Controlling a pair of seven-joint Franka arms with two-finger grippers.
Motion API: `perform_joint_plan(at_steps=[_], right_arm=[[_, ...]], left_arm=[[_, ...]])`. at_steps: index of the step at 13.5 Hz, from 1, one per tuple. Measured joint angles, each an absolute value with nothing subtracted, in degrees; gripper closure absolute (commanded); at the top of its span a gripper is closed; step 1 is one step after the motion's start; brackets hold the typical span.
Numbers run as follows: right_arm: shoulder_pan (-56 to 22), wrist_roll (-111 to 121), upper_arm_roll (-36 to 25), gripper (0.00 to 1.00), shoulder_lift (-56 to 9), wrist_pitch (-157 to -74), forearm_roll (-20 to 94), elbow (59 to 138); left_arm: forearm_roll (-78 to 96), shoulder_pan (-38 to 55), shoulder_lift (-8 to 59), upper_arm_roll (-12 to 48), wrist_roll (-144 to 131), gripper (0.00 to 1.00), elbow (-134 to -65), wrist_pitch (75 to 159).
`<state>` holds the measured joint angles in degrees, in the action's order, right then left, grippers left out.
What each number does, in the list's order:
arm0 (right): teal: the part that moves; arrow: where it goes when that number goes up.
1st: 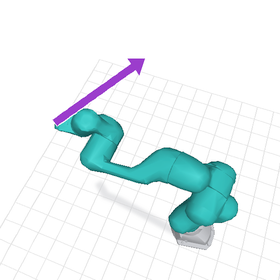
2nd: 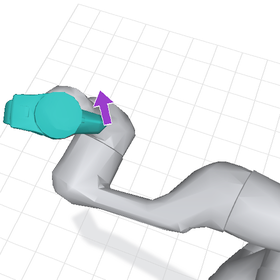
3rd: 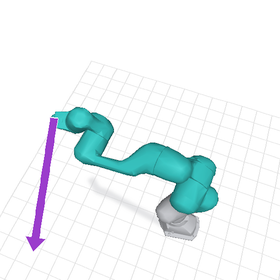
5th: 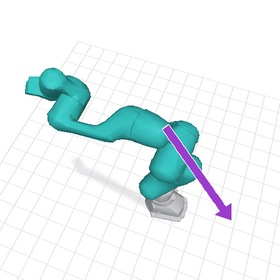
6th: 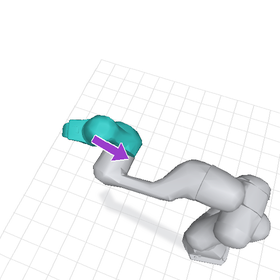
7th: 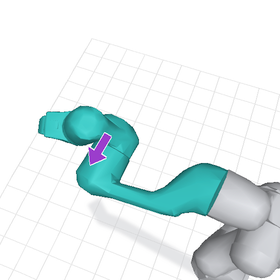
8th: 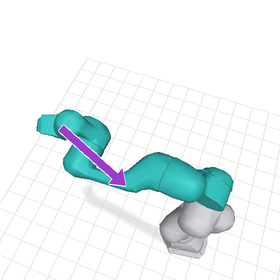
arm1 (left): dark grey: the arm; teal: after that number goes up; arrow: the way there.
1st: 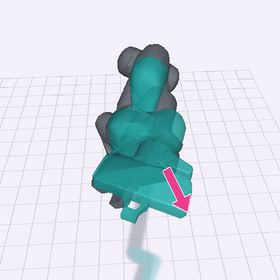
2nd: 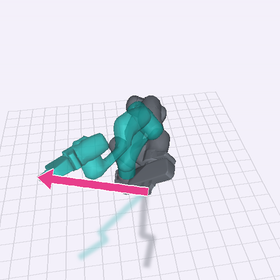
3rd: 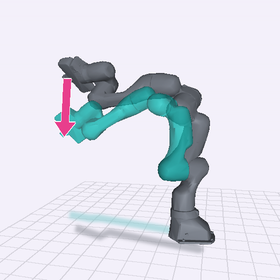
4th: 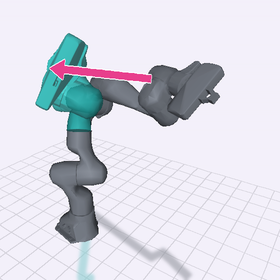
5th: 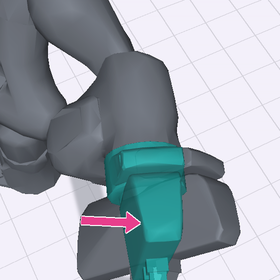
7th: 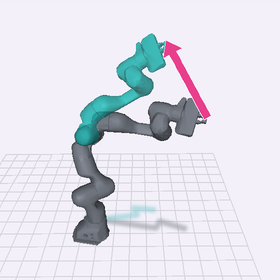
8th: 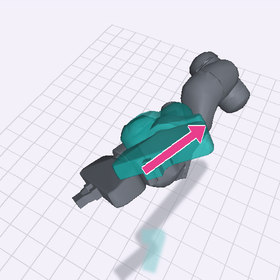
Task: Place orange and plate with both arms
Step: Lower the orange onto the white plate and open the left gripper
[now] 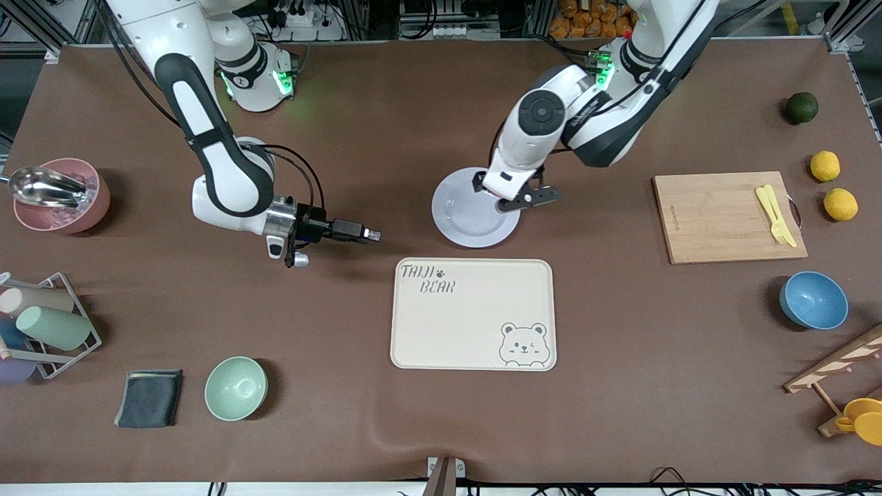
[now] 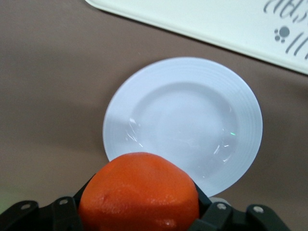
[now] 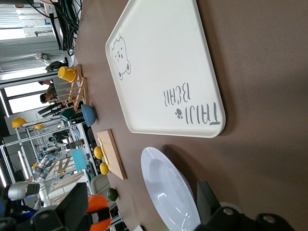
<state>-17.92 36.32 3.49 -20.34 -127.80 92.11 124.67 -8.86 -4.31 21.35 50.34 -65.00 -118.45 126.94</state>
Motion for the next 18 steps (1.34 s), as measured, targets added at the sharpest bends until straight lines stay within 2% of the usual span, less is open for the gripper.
perform_joint_plan(at_steps=[3,7,10,18], right_arm=[[-18.2,36.4,3.5,0.0,-20.5,-127.9,92.1,124.8],[-18.9,36.8,3.5,0.0,-20.8,-128.9,92.6,124.8],[-20.0,39.0,3.5,0.0,-21.3,-129.3,95.1,125.0],[-22.1,42.9,3.5,0.0,-23.0,-130.1,99.1,125.4]], left_arm=[[-16.9,1.1,28.6,47.8,-73.6,0.94,-113.6,127.1],[-21.5,11.1,37.8,40.1,-79.5,0.94,-105.8,127.1],[-21.5,14.7,39.7,37.4,-80.0,0.94,-103.4,127.1],[-21.5,14.9,42.0,37.0,-80.0,0.91,-103.0,127.1]])
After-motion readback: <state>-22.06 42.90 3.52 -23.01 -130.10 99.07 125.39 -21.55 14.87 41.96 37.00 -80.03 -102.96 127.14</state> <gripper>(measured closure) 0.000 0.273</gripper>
